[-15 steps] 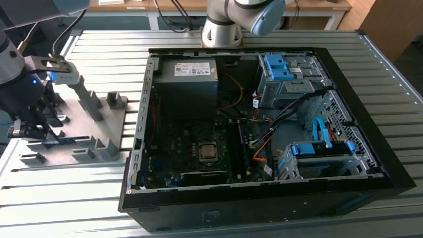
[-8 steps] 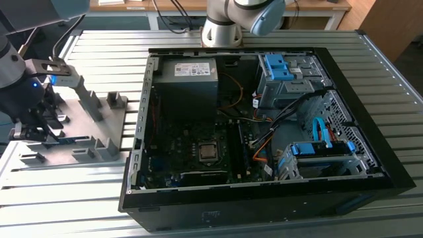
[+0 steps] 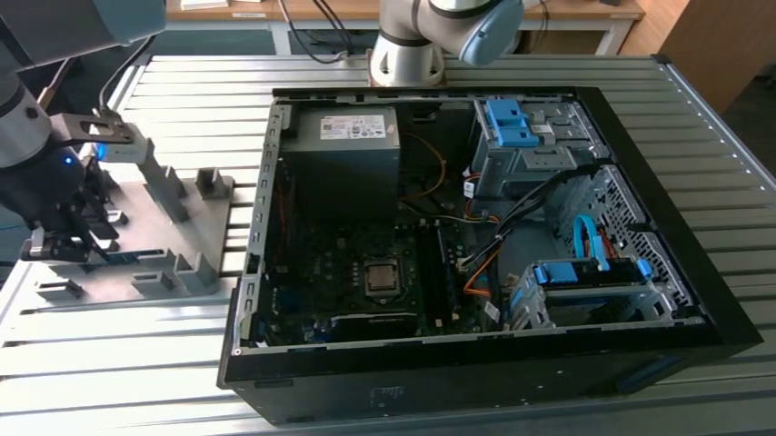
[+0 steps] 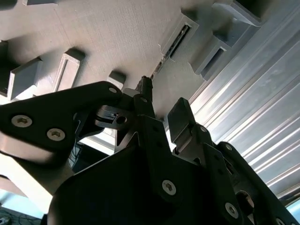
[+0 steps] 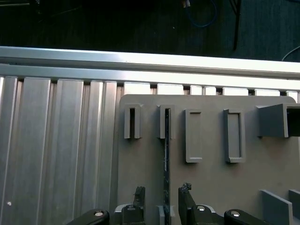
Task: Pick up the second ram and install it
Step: 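Pick up the second ram and move it above second insertion slot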
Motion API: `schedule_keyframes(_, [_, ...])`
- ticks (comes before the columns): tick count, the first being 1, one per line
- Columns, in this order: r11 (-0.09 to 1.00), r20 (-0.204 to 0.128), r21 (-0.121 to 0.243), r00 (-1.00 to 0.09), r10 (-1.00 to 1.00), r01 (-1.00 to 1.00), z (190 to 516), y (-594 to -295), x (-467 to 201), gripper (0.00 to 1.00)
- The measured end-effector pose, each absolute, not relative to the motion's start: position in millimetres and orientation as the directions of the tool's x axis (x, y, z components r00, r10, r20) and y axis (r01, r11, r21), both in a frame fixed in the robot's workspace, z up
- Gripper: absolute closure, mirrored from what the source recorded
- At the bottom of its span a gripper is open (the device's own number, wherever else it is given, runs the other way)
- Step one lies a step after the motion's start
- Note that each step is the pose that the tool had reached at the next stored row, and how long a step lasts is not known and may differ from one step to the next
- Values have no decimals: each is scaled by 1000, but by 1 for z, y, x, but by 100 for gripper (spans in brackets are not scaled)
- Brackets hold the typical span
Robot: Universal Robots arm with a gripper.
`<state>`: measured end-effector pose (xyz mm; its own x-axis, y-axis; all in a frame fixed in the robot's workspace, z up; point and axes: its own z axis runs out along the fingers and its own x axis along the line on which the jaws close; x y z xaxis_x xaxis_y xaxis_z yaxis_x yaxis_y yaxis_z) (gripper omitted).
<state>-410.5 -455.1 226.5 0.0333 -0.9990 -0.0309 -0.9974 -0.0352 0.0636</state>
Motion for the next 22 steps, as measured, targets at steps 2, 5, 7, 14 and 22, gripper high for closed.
schedule_keyframes(2, [-35, -31, 64, 33, -999, -997, 225, -455, -411, 59])
schedule_keyframes(5, [-37, -31, 64, 35, -999, -997, 224, -455, -413, 59])
schedule_keyframes(7, [-51, -31, 63, 49, -998, -997, 223, -455, -414, 59])
schedule_keyframes(14, [-102, -45, 62, 99, -994, -993, 220, -453, -415, 59])
schedule_keyframes(22, [-116, -78, 59, 112, -991, -991, 211, -451, -429, 59])
